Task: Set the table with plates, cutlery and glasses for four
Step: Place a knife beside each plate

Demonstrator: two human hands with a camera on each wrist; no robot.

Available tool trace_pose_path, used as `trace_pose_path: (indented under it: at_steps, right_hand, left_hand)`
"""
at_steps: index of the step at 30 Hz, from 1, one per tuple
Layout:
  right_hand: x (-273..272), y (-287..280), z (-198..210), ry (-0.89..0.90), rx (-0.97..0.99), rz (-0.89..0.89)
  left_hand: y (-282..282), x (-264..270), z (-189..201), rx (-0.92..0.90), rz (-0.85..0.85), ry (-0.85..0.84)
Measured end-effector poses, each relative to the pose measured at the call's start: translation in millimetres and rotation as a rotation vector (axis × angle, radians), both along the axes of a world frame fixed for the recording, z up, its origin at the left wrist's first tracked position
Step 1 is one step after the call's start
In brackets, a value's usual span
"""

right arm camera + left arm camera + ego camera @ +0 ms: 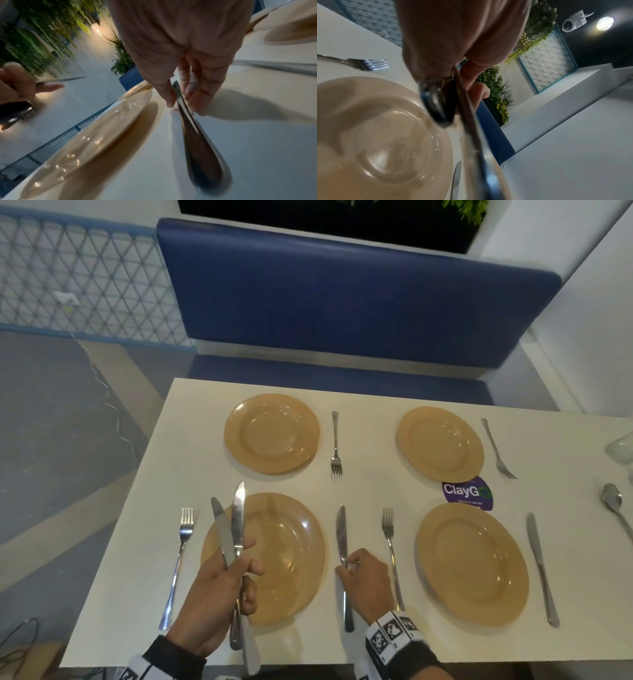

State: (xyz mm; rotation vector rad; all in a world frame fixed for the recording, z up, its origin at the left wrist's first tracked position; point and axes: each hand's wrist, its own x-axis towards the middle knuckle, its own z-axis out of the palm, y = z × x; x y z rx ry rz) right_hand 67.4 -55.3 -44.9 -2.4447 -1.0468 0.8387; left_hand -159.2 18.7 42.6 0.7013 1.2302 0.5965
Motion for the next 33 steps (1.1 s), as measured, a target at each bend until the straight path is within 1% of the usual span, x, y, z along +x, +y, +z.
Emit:
trace_pose_path:
  at_steps: [2,4,5,7,9,11,13,16,18,20,22,24,27,29,31,33]
  right_hand:
    - [1,1,23,-0.023,0.046,0.042]
    - [-5,8,62,-0.038,0.160,0.110]
    - [-10,14,82,0.007,0.222,0.138]
    - [-25,30,117,0.178,0.314,0.180]
    - [-40,46,137,0.324,0.315,0.218]
    - [-52,56,144,0.390,0.238,0.260]
    - [-58,60,142,0.333,0.167,0.309]
    - [-52,63,138,0.222,0.164,0.340]
    - [-39,65,135,0.176,0.140,0.394]
    - [-20,67,134,0.175,0.125,0.440]
    - [4,68,138,0.300,0.164,0.410]
    - [31,69,147,0.428,0.242,0.337]
    - [68,73,157,0.538,0.381,0.205]
    - [90,77,159,0.589,0.474,0.126]
    - [106,79,161,0.636,0.505,0.079]
    - [112,79,168,0.721,0.524,0.085]
  left_hand:
    - [0,0,3,-0.018,-0.009,-0.014]
    - [-1,3,8,-0.035,-0.025,-0.035]
    - [-2,5,10,-0.041,-0.044,-0.045]
    - [-4,12,15,-0.034,-0.094,-0.028]
    - [-9,21,17,0.027,-0.187,0.027]
    - [-16,32,22,0.135,-0.295,0.079]
    - [-21,42,31,0.236,-0.369,0.141]
    - [-29,57,41,0.326,-0.376,0.195]
    - [-35,64,42,0.329,-0.389,0.217]
    - [-39,71,43,0.248,-0.342,0.189]
    - [-43,78,43,0.164,-0.302,0.151]
    - [-46,86,45,0.127,-0.308,0.113]
    - [-52,100,50,0.105,-0.281,0.035]
    - [-56,110,51,0.112,-0.249,0.017]
    - [-61,120,50,0.072,-0.168,-0.010]
    - [-63,128,47,-0.045,-0.028,-0.066]
